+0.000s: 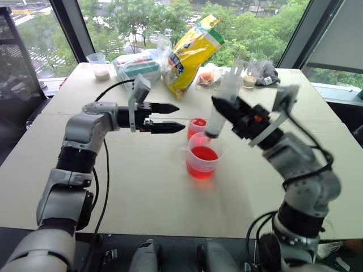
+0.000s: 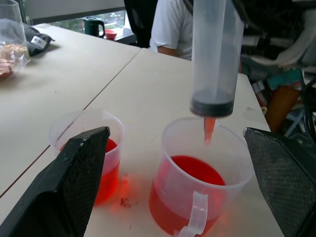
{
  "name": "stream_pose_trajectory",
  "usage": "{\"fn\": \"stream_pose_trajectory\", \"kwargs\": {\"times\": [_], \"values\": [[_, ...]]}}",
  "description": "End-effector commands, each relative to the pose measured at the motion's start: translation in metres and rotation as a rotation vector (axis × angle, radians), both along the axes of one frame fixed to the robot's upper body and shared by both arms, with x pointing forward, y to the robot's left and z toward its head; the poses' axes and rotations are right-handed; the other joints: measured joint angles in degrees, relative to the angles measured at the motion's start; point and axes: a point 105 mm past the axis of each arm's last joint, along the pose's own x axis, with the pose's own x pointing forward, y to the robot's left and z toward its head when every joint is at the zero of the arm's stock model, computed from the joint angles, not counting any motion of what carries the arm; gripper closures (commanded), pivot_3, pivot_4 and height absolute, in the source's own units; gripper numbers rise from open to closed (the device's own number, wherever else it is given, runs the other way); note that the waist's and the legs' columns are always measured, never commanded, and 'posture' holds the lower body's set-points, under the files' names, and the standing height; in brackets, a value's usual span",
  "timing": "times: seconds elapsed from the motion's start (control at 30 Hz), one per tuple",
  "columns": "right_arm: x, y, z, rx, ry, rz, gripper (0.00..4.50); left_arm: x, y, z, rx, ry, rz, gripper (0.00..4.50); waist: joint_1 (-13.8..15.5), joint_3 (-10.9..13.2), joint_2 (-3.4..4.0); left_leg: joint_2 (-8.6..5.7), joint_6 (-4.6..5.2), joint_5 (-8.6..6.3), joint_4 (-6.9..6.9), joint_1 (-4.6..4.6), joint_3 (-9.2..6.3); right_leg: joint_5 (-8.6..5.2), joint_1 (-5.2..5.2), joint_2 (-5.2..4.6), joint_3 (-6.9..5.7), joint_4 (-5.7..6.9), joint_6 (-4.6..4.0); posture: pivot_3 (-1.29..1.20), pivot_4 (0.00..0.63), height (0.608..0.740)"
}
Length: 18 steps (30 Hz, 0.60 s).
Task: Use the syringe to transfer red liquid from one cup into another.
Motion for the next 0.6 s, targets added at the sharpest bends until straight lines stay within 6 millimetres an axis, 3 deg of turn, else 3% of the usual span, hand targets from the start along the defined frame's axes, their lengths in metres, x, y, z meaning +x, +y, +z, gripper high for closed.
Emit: {"fn": "stream_pose_trajectory", "kwargs": {"times": [0.03, 0.2, 0.4, 0.6], "values": [[-0.002, 0.01, -0.016, -0.075, -0.104, -0.035, 2.97, 0.0, -0.005, 0.02, -0.002, -0.075, -0.029, 0.0, -0.03, 0.0, 0.0, 0.0, 0.0, 0.0, 0.0, 0.0, 0.0, 0.0, 0.0, 0.0, 0.0, 0.0, 0.0, 0.0, 0.15, 0.74], [-0.005, 0.016, -0.04, -0.111, -0.109, -0.041, 2.97, 0.004, -0.012, 0.033, -0.015, -0.109, -0.04, 0.0, -0.02, 0.0, 0.0, 0.0, -0.04, 0.03, 0.04, 0.02, -0.01, 0.0, 0.01, 0.0, 0.02, 0.02, 0.0, 0.0, 0.15, 0.74], [-0.006, 0.019, -0.048, -0.131, -0.116, -0.043, 2.97, 0.008, -0.026, 0.048, -0.056, -0.158, -0.06, 0.0, 0.07, 0.0, 0.0, 0.01, -0.04, 0.03, 0.04, 0.03, -0.06, 0.0, 0.02, 0.01, 0.02, 0.02, 0.0, 0.0, 0.15, 0.74], [-0.008, 0.023, -0.055, -0.172, -0.116, -0.021, 2.97, 0.012, -0.042, 0.051, -0.068, -0.187, -0.084, 0.0, 0.08, 0.0, -0.01, 0.0, -0.04, 0.03, 0.04, 0.07, -0.04, 0.0, 0.06, 0.01, 0.02, 0.02, 0.0, 0.0, 0.15, 0.74]]}}
